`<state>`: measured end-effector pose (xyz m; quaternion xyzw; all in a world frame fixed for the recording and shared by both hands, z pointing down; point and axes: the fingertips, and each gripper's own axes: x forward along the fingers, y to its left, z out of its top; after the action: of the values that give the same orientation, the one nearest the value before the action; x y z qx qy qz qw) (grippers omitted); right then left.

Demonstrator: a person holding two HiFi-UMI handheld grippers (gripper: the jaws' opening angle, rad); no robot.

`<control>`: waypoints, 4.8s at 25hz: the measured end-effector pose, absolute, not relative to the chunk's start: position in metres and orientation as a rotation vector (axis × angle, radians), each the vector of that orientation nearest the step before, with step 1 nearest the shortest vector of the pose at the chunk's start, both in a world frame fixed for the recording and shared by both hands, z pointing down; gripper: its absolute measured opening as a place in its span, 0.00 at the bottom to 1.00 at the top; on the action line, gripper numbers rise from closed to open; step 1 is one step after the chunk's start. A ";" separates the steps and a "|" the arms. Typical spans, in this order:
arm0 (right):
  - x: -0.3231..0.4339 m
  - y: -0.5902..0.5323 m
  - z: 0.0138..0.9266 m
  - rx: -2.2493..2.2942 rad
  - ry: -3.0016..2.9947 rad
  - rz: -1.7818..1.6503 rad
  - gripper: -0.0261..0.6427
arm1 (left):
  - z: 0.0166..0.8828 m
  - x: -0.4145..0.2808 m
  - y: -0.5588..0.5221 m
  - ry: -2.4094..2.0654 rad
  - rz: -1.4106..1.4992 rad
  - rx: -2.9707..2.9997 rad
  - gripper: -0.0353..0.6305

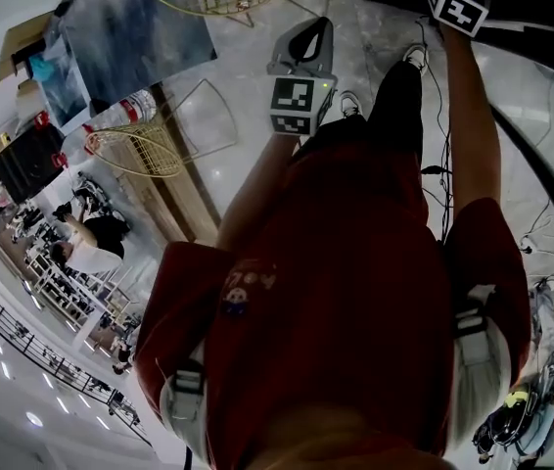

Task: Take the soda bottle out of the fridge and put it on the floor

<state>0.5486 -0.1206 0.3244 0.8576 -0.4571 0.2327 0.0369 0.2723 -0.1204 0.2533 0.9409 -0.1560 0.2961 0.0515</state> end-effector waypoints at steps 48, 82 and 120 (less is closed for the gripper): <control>0.469 -0.050 0.328 2.506 -1.312 0.725 0.48 | 0.245 0.195 -0.096 -0.515 0.773 2.816 0.05; 0.179 0.027 0.231 2.430 -1.511 0.672 0.48 | 0.202 0.053 -0.070 -0.482 0.566 2.918 0.05; 0.187 0.004 0.244 1.923 -2.050 0.655 0.48 | 0.190 0.037 -0.042 -1.167 0.659 2.684 0.05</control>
<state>0.1873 0.0037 0.2444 0.6610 -0.7045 0.2251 0.1272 0.0371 -0.0418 0.1900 0.8925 -0.3880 0.2190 0.0705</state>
